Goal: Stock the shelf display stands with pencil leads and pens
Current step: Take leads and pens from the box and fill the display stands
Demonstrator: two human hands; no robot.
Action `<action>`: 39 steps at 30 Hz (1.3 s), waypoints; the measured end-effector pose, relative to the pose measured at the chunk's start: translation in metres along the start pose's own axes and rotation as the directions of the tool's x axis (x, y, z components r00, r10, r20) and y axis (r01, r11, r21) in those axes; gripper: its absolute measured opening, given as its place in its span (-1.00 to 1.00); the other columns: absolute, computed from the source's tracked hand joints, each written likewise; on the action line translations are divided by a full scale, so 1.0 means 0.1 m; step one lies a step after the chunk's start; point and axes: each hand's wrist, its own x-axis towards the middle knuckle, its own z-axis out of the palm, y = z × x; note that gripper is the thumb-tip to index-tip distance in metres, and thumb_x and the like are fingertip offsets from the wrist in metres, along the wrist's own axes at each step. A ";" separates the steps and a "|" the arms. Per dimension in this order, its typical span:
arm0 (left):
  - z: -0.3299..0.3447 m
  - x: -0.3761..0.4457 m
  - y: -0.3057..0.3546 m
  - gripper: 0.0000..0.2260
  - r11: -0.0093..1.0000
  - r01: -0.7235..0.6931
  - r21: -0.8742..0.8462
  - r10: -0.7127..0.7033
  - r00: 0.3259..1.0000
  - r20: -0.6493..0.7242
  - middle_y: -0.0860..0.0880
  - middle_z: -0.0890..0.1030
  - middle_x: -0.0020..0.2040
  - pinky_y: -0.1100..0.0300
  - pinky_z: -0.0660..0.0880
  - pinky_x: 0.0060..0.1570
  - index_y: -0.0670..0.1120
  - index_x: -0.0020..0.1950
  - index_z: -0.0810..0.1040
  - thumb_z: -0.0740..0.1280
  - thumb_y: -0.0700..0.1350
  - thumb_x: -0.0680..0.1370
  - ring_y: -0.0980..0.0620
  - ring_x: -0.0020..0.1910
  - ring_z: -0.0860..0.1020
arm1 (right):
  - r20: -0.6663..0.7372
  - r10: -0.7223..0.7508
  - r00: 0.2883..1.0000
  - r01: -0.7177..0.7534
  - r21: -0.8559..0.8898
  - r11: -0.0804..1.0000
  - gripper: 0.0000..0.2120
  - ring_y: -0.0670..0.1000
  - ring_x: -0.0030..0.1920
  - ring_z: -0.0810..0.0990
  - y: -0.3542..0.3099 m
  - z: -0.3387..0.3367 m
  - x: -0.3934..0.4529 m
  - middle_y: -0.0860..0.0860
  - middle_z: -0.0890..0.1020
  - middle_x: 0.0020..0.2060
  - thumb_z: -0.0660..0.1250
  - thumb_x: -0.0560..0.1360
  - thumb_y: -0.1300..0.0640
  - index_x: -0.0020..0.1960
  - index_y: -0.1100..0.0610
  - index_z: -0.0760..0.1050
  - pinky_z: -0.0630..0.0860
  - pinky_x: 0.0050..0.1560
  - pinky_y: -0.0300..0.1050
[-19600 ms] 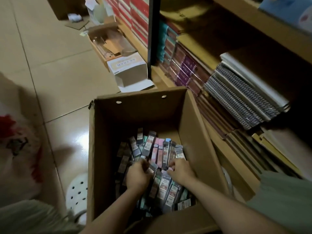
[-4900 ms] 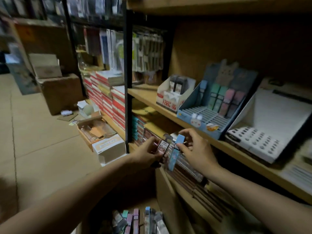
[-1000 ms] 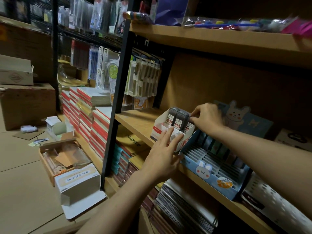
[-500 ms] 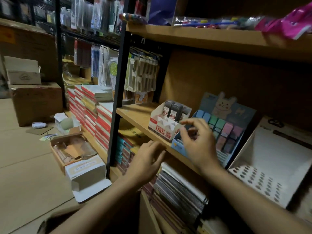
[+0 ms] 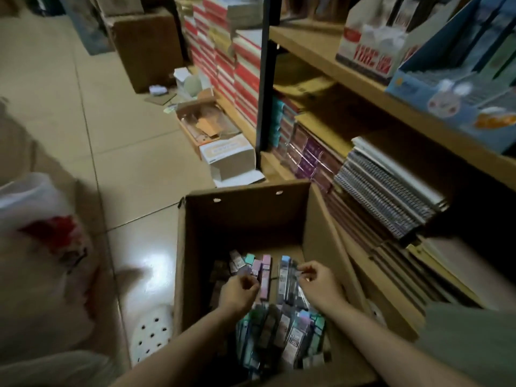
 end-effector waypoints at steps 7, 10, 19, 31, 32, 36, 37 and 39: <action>0.39 0.19 -0.30 -0.71 0.998 0.058 0.035 -0.049 0.975 -0.216 -0.02 0.48 0.25 0.10 0.49 0.24 -0.07 0.25 0.49 0.37 -0.12 0.54 0.04 0.20 0.49 | 0.093 0.025 0.995 0.010 -0.353 0.936 -0.63 -0.03 0.15 0.50 0.24 0.22 0.32 0.04 0.48 0.25 0.39 0.52 0.19 0.32 0.09 0.48 0.47 0.18 -0.20; 0.37 0.47 -0.23 -0.61 0.998 0.038 0.043 -0.020 0.935 -0.353 -0.04 0.39 0.38 0.04 0.37 0.36 -0.09 0.36 0.43 0.37 -0.11 0.54 -0.02 0.37 0.35 | 0.121 -0.022 0.992 0.081 -0.509 0.857 -0.49 0.07 0.32 0.38 0.21 0.30 0.53 0.04 0.39 0.30 0.39 0.53 0.10 0.44 0.04 0.35 0.38 0.34 -0.03; 0.44 0.93 -0.39 -0.48 0.900 -0.043 0.433 0.139 0.971 -0.194 -0.04 -0.12 0.60 -0.08 0.08 0.51 -0.01 0.57 0.07 0.13 0.05 0.64 -0.06 0.56 -0.12 | 0.278 -0.110 0.954 0.290 -0.775 0.561 -0.45 0.14 0.40 0.23 0.15 0.51 1.05 0.08 0.27 0.39 0.36 0.51 -0.07 0.44 0.02 0.31 0.27 0.35 0.04; 0.53 0.62 -0.48 -0.80 0.870 -0.235 0.434 0.364 0.899 -0.244 -0.01 0.33 0.48 0.20 0.44 0.18 -0.07 0.19 0.57 0.31 -0.09 0.59 -0.02 0.43 0.24 | 0.304 -0.129 0.944 0.315 -0.713 0.626 -0.54 0.06 0.36 0.26 0.14 0.45 1.06 0.00 0.39 0.31 0.44 0.45 -0.04 0.30 -0.02 0.40 0.24 0.28 -0.01; 0.52 0.63 -0.46 -0.81 0.875 -0.216 0.434 0.350 0.901 -0.258 -0.02 0.35 0.44 0.20 0.46 0.14 -0.08 0.18 0.57 0.33 -0.10 0.58 -0.02 0.38 0.28 | 0.313 -0.141 0.939 0.329 -0.702 0.631 -0.55 0.06 0.35 0.28 0.14 0.45 1.04 -0.01 0.42 0.29 0.44 0.45 -0.05 0.28 -0.02 0.40 0.25 0.27 0.00; 0.46 0.71 -0.34 -0.76 0.954 -0.124 0.272 0.209 0.927 -0.311 -0.04 0.35 0.27 0.28 0.39 0.01 -0.10 0.15 0.54 0.40 -0.21 0.49 0.00 0.14 0.40 | 0.332 -0.210 0.920 0.382 -0.630 0.676 -0.62 0.01 0.22 0.41 0.14 0.45 0.98 -0.06 0.51 0.14 0.48 0.42 -0.02 0.16 -0.02 0.42 0.31 0.17 -0.03; 0.44 0.73 -0.31 -0.74 0.975 -0.106 0.196 0.164 0.938 -0.307 -0.04 0.36 0.21 0.29 0.38 -0.03 -0.11 0.13 0.54 0.41 -0.26 0.46 0.01 0.07 0.44 | 0.341 -0.218 0.914 0.390 -0.595 0.703 -0.64 0.00 0.16 0.45 0.14 0.45 0.97 -0.07 0.52 0.10 0.48 0.42 0.02 0.14 -0.01 0.43 0.37 0.15 -0.03; 0.40 0.75 -0.27 -0.74 0.990 -0.086 0.114 0.115 0.953 -0.279 -0.02 0.42 0.10 0.35 0.35 -0.13 -0.11 0.08 0.54 0.38 -0.33 0.43 0.06 -0.06 0.45 | 0.363 -0.221 0.905 0.387 -0.488 0.782 -0.73 -0.07 0.03 0.50 0.14 0.42 0.96 -0.09 0.50 0.01 0.47 0.45 0.14 0.10 0.03 0.48 0.47 0.13 -0.04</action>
